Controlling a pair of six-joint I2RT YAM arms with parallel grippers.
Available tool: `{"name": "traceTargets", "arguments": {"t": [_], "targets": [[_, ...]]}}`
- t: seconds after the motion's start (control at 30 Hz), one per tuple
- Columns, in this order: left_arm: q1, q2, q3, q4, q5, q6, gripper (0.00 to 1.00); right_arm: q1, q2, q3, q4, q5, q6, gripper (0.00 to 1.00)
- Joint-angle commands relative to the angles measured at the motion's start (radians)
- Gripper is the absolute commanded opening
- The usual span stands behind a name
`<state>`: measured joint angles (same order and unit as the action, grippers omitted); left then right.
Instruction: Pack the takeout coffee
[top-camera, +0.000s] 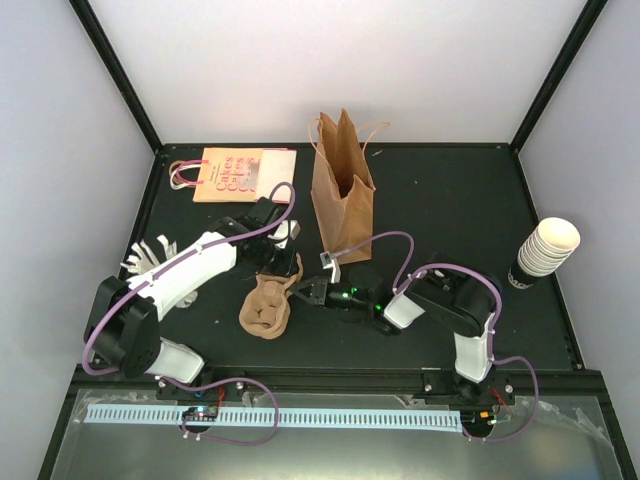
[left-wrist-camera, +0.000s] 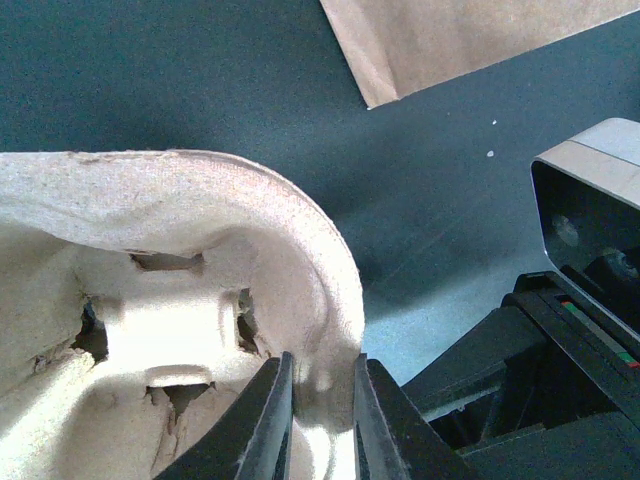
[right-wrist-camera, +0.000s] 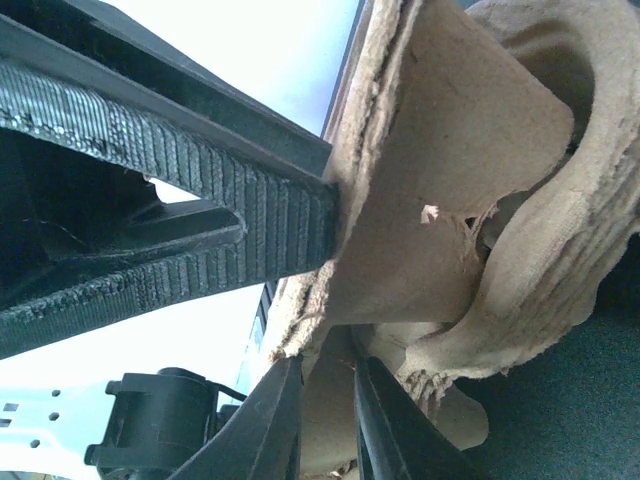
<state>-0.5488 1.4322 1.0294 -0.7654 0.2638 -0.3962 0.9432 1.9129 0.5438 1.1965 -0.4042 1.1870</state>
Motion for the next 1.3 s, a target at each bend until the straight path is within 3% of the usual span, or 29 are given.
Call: {"name": "traceTargets", "arguments": {"t": [0.0,1.27], "targets": [[0.008,-0.027,0.007,0.013,0.021,0.002,0.18,0.008,-0.004,0.029,0.034,0.004,-0.017,0.19],[0.008,-0.075,-0.047,0.061,0.074,-0.037,0.18,0.002,0.028,0.031,0.084,0.013,0.031,0.20]]}}
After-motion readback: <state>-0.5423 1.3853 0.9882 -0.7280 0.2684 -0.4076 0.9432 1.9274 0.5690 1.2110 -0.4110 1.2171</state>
